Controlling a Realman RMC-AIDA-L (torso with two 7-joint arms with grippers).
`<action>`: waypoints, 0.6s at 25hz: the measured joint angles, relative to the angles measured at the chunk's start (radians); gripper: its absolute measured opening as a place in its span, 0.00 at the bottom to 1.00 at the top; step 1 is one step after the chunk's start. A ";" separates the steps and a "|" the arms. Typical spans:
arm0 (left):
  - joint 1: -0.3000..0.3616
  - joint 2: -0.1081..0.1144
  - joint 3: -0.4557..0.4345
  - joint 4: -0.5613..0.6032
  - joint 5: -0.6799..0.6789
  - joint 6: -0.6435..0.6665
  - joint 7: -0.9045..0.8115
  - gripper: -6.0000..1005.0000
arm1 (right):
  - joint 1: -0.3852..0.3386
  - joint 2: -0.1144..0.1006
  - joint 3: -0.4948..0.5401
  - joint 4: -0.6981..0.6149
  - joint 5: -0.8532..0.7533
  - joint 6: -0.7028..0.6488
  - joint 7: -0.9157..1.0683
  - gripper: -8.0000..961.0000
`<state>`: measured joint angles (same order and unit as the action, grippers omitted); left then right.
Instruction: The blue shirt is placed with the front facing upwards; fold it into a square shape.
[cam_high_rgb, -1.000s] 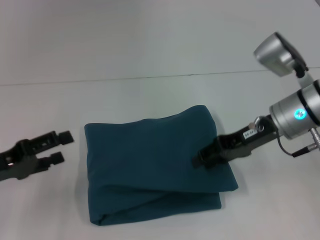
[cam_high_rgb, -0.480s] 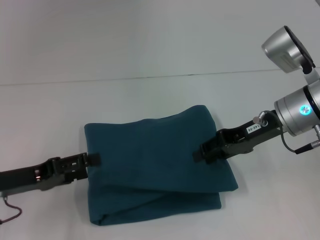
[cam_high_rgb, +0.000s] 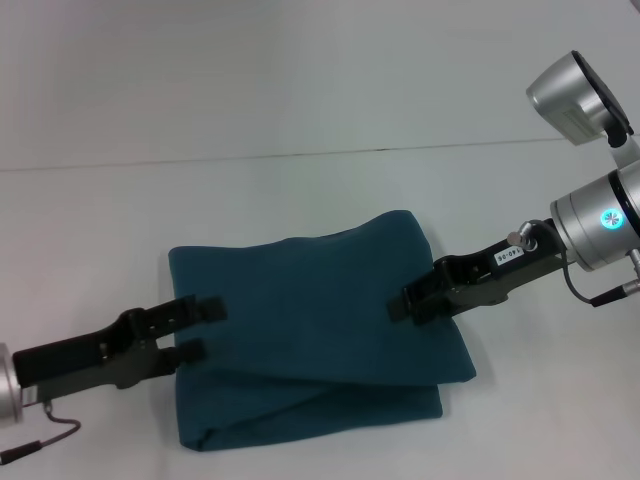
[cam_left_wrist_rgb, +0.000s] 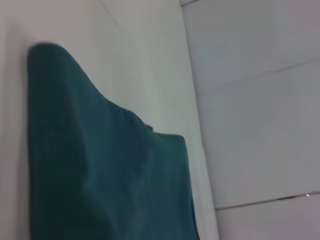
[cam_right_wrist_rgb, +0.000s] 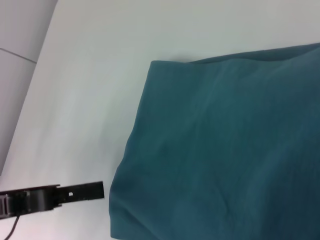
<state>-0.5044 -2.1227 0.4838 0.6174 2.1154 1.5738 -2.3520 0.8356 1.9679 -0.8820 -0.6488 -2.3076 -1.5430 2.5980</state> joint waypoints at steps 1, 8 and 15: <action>-0.005 0.000 0.002 -0.010 0.001 -0.002 -0.002 0.93 | 0.000 0.000 0.000 0.000 0.000 0.000 0.000 0.49; -0.036 -0.027 0.006 -0.055 0.002 -0.086 -0.002 0.93 | 0.000 0.001 0.000 0.001 -0.002 0.004 -0.001 0.49; -0.040 -0.031 0.023 -0.079 0.035 -0.113 -0.003 0.93 | -0.012 0.001 0.000 0.002 -0.001 0.010 -0.001 0.49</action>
<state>-0.5440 -2.1534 0.5068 0.5380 2.1509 1.4609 -2.3554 0.8232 1.9692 -0.8820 -0.6473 -2.3091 -1.5329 2.5970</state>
